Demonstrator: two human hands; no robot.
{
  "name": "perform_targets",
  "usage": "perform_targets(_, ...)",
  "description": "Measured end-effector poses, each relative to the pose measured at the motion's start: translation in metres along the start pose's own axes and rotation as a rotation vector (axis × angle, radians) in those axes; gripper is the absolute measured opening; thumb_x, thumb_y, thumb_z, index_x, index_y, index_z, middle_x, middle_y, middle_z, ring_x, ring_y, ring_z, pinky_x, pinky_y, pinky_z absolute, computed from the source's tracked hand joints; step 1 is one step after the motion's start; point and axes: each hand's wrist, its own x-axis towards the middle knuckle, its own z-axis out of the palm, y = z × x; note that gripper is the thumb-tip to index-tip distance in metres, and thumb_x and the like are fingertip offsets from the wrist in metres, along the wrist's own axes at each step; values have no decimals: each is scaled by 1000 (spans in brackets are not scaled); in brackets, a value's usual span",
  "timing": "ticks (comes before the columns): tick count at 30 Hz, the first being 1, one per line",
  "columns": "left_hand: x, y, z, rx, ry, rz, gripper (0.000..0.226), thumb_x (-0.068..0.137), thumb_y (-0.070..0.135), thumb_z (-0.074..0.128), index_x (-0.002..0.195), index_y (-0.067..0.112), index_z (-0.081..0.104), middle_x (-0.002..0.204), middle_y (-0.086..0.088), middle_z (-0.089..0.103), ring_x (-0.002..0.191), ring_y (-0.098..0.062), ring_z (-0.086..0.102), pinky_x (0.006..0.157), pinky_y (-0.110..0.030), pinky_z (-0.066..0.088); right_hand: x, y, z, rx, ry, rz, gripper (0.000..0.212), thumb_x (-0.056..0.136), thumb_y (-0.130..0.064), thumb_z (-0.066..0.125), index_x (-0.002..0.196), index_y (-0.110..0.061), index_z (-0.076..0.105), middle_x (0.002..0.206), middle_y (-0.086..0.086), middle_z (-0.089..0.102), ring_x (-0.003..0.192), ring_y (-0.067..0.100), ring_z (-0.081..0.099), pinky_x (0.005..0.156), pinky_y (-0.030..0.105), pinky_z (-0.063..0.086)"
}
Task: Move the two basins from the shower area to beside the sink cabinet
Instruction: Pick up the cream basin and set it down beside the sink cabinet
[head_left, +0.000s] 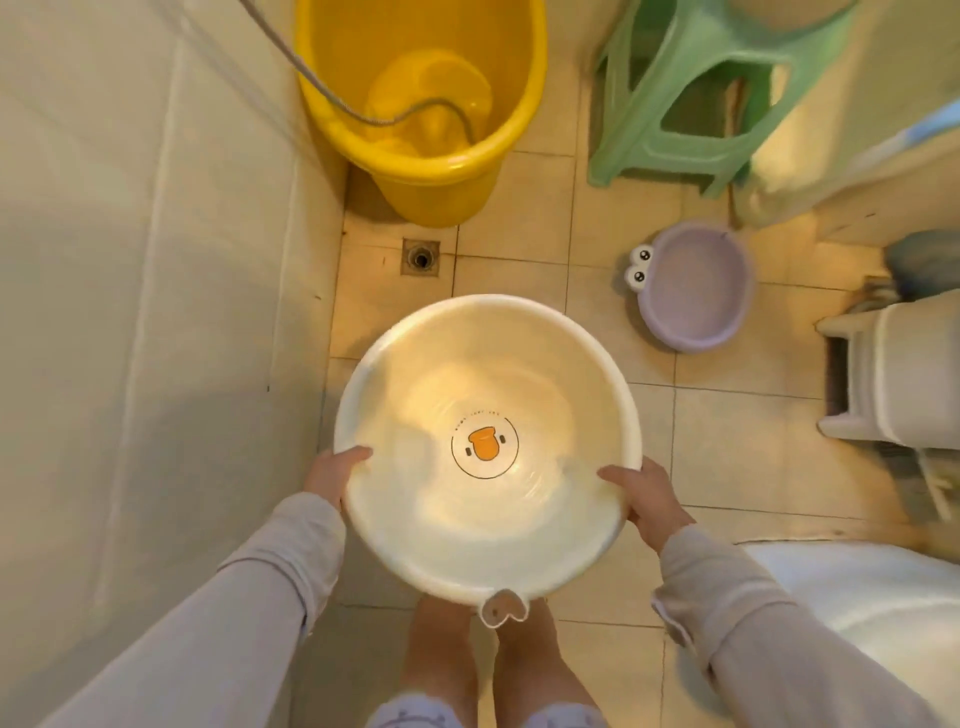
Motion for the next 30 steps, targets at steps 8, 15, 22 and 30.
perform_targets(8, -140, 11, -40, 14, 9, 225, 45, 80, 9, 66, 122, -5, 57, 118, -30, 63, 90, -29, 60, 86, -42, 50, -127, -9, -56, 136, -10, -122, 30, 79, 3, 60, 108, -4, 57, 85, 11, 63, 75, 29, 60, 64, 34, 52)
perform_targets(15, -193, 24, -15, 27, -87, 330, 43, 84, 5, 60, 126, -6, 54, 73, -8, 58, 62, -20, 54, 54, -26, 50, -153, -6, -97, 269, 9, -159, 34, 79, 4, 55, 112, -5, 54, 93, 15, 61, 87, 35, 58, 79, 47, 51)
perform_targets(22, -212, 57, 35, 241, -228, 442, 43, 84, 9, 60, 126, 3, 55, 86, -12, 63, 73, -26, 59, 69, -33, 51, -168, 26, -129, 575, 118, -142, 41, 79, 9, 53, 118, -3, 55, 94, 17, 62, 89, 33, 57, 77, 41, 50)
perform_targets(30, -227, 88, 108, 738, -378, 560, 32, 80, 21, 67, 108, 13, 56, 85, -10, 64, 72, -25, 62, 60, -29, 51, -209, 115, -116, 1025, 354, -73, 41, 78, 9, 55, 118, 2, 56, 91, 18, 62, 86, 34, 58, 70, 37, 51)
